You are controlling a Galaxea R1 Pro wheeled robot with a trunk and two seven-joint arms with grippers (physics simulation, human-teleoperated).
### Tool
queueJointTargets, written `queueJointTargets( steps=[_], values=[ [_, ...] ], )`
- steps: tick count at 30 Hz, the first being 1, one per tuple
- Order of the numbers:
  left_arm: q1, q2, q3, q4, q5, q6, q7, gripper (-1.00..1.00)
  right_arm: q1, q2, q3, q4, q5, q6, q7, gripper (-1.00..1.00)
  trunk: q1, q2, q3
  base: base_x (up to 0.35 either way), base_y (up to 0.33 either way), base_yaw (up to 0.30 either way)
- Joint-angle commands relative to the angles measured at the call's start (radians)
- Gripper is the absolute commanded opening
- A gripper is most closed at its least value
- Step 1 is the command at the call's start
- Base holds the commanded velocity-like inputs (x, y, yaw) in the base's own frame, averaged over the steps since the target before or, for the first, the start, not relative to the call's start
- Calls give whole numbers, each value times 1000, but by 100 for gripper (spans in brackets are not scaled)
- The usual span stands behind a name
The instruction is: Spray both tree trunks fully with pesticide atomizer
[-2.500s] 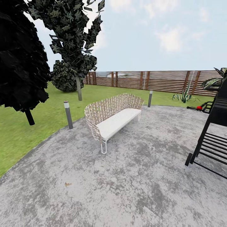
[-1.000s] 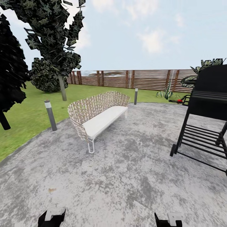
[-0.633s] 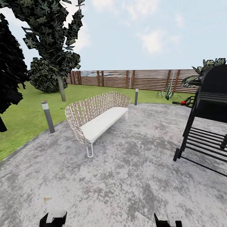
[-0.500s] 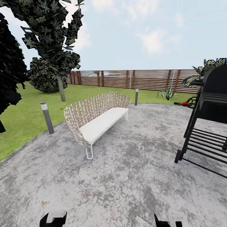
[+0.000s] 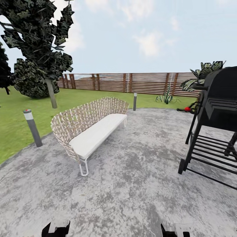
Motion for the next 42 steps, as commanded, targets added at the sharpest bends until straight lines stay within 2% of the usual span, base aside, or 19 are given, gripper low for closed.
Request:
queueJointTargets(
  steps=[1, 13, 28, 42],
  values=[
    [0, 0, 0, 0, 0, 0, 0, 100, 0, 0, 0, 0, 0, 0, 0, 100, 0, 0, 0, 330, 108, -292],
    [0, 0, 0, 0, 0, 0, 0, 100, 0, 0, 0, -1, 0, 0, 0, 100, 0, 0, 0, 303, 177, -266],
    [0, 0, 0, 0, 0, 0, 0, 100, 0, 2, 1, -1, -1, 0, 2, 100, 0, 0, 0, 338, 4, -28],
    [0, 0, 0, 0, 0, 0, 0, 100, 0, 2, 1, -1, -1, 0, 2, 100, 0, 0, 0, 340, 0, -237]
  ],
)
